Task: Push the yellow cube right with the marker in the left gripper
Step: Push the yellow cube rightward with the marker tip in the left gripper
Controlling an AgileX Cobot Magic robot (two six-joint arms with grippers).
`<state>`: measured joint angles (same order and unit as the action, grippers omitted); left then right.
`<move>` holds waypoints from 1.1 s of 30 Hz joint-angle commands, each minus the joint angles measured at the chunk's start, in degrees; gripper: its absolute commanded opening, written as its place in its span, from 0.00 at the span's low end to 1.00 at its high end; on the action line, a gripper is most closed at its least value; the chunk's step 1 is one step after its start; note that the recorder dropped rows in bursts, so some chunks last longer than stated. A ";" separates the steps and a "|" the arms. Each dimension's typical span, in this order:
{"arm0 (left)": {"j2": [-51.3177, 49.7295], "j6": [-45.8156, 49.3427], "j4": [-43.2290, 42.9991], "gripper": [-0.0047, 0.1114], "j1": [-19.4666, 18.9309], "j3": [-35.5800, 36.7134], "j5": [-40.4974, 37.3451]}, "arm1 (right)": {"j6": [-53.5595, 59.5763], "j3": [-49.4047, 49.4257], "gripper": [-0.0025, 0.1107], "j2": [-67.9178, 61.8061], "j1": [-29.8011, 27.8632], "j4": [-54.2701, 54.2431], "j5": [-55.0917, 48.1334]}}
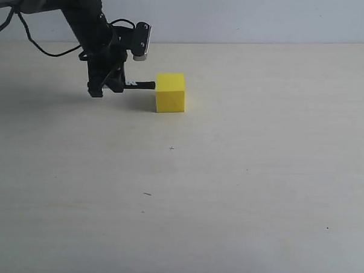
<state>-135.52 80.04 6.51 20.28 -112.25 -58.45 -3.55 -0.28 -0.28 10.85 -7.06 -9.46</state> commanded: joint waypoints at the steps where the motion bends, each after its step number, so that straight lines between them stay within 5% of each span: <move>1: -0.92 -2.31 0.06 0.04 -1.75 -0.52 -4.09 | 0.48 0.28 0.02 0.28 -0.21 -0.05 0.56; 6: -1.28 -4.69 -4.65 0.04 -2.08 -0.52 -7.94 | 0.48 0.28 0.02 0.28 -0.21 -0.05 0.56; 33: -2.47 -5.14 -1.87 0.04 -0.96 -1.98 -4.69 | 0.48 0.28 0.02 0.28 -0.21 -0.05 0.56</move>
<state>-137.30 75.24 3.92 18.49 -112.77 -63.91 -3.55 -0.28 -0.28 10.85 -7.06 -9.46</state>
